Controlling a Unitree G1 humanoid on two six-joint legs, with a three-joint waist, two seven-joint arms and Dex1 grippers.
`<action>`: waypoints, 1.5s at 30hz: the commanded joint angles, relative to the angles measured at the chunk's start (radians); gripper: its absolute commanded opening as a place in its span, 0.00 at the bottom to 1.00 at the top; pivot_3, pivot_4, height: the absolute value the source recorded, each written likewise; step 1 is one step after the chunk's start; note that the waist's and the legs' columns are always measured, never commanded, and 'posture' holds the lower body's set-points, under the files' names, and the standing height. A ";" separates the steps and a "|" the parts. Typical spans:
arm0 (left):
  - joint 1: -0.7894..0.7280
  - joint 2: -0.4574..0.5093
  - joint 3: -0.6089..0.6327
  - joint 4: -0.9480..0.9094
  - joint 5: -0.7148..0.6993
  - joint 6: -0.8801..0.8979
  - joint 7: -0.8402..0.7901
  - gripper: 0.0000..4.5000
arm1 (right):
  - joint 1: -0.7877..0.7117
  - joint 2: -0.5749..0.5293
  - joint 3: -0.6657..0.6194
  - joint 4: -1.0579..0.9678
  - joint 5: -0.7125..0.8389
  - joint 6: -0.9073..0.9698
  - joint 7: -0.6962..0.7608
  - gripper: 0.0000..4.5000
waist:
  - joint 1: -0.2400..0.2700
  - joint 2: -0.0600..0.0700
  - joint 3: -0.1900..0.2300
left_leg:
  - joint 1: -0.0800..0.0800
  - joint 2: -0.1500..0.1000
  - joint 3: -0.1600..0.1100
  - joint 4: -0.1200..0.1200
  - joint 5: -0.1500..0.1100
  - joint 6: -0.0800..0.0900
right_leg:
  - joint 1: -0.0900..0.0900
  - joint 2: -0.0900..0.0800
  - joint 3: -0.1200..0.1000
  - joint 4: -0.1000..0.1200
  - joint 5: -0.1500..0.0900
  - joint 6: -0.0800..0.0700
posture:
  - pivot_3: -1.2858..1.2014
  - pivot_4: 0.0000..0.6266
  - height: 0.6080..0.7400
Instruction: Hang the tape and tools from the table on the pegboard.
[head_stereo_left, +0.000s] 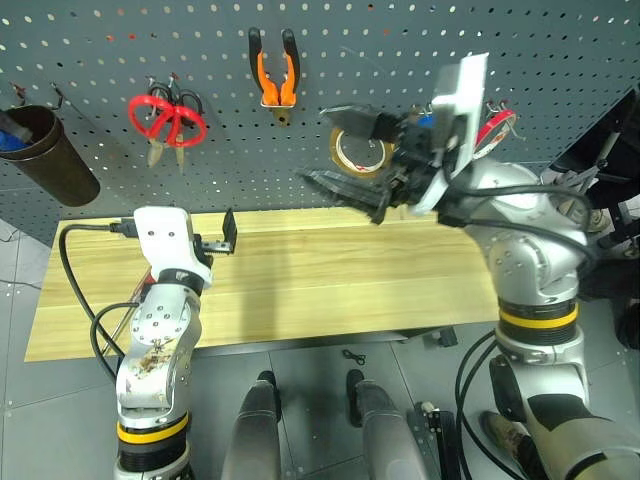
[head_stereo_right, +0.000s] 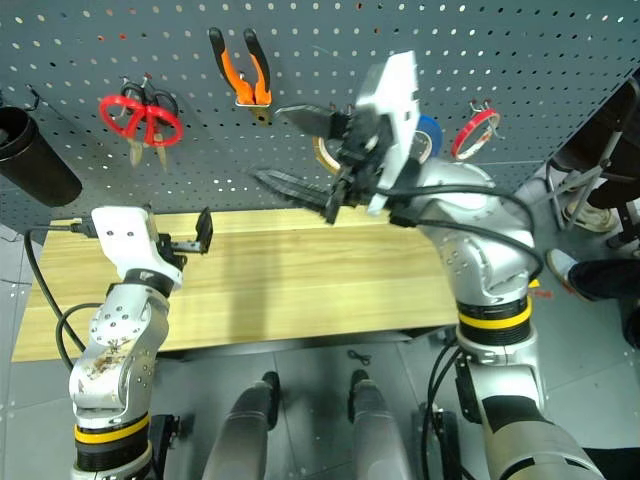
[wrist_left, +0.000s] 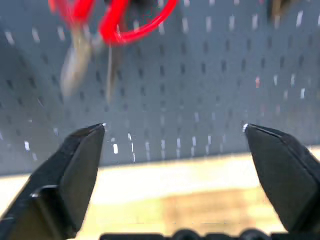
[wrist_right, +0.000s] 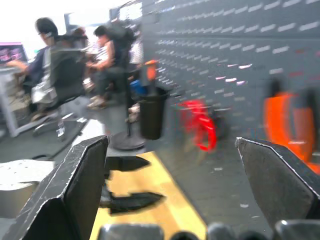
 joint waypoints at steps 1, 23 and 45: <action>0.049 0.085 0.092 0.081 -0.006 -0.008 -0.065 0.99 | 0.080 -0.022 0.109 -0.057 -0.067 0.014 0.007 1.00 | 0.001 0.000 0.000 | 0.000 0.000 0.000 0.000 0.000 0.000 | 0.000 0.000 0.000 0.000 0.000 0.000 | 0.57 0.56 1.00; -0.310 0.586 0.031 1.262 -0.003 -0.246 -0.703 0.99 | -0.045 0.094 0.217 0.030 -0.200 0.124 -0.078 1.00 | 0.005 0.006 0.056 | 0.006 0.001 -0.001 -0.005 0.002 0.003 | -0.003 0.001 -0.002 0.013 -0.014 -0.001 | 0.56 0.82 1.00; -0.185 0.544 0.094 0.847 -0.114 -0.075 -0.743 0.15 | -0.029 0.083 0.116 0.030 -0.124 0.108 0.007 1.00 | -0.005 0.009 0.074 | 0.004 0.001 -0.001 -0.008 0.002 0.003 | -0.004 0.000 -0.002 0.011 -0.016 0.000 | 0.58 0.71 1.00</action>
